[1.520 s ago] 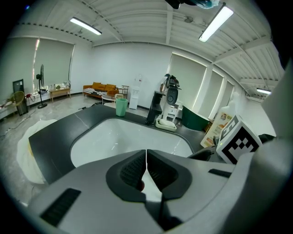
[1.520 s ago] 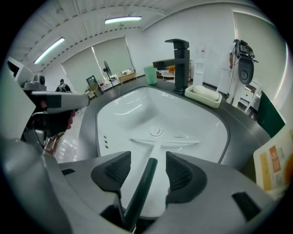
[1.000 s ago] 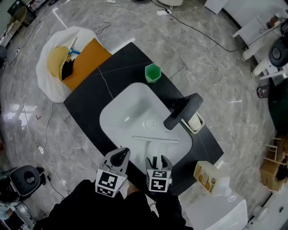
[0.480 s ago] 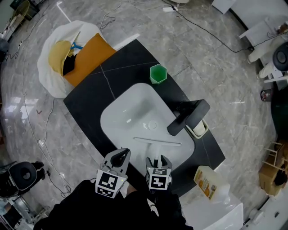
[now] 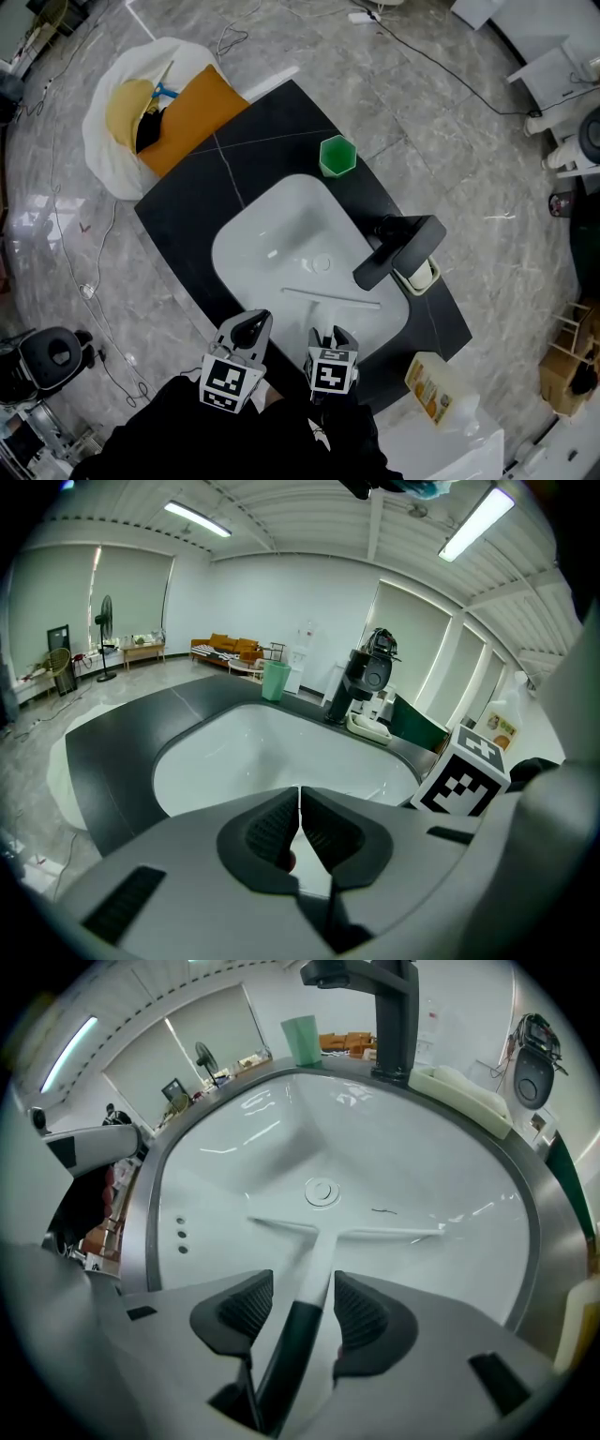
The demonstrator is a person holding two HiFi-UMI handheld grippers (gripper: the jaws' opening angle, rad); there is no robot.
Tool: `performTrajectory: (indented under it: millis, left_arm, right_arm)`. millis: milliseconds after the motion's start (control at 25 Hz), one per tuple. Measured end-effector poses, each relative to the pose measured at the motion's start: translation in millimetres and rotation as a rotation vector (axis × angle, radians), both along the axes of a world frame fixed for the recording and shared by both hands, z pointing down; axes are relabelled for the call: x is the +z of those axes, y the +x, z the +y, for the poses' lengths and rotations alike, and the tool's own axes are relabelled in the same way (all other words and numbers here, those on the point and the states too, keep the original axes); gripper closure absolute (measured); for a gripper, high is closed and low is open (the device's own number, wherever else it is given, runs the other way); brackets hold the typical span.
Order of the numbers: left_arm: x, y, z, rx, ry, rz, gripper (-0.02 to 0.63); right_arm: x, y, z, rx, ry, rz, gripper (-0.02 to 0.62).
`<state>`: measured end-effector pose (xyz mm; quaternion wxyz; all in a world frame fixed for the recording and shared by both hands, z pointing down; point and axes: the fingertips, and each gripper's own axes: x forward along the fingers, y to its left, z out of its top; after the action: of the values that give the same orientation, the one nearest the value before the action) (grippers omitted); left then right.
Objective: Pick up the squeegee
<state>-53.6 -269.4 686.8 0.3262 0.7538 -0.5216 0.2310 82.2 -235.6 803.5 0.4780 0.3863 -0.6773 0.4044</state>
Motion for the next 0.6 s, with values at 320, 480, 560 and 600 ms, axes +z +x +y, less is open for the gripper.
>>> performTrajectory:
  millis: [320, 480, 560, 600]
  left_arm:
    - [3.0, 2.8, -1.4, -0.002, -0.001, 0.001, 0.578]
    - [3.7, 3.4, -0.5, -0.005, -0.003, 0.001, 0.578]
    - [4.0, 3.0, -0.3, -0.008, -0.004, 0.001, 0.578]
    - [4.1, 2.7, 0.0, -0.009, -0.004, 0.0, 0.578]
  right_arm:
    - [4.7, 5.5, -1.3, 0.032, -0.015, 0.027, 0.457]
    - [5.3, 6.8, -1.3, 0.055, -0.02, 0.031, 0.465]
    - [5.7, 7.3, -1.6, 0.069, -0.021, 0.033, 0.469]
    - [5.8, 7.4, -1.8, 0.073, -0.019, 0.034, 0.471]
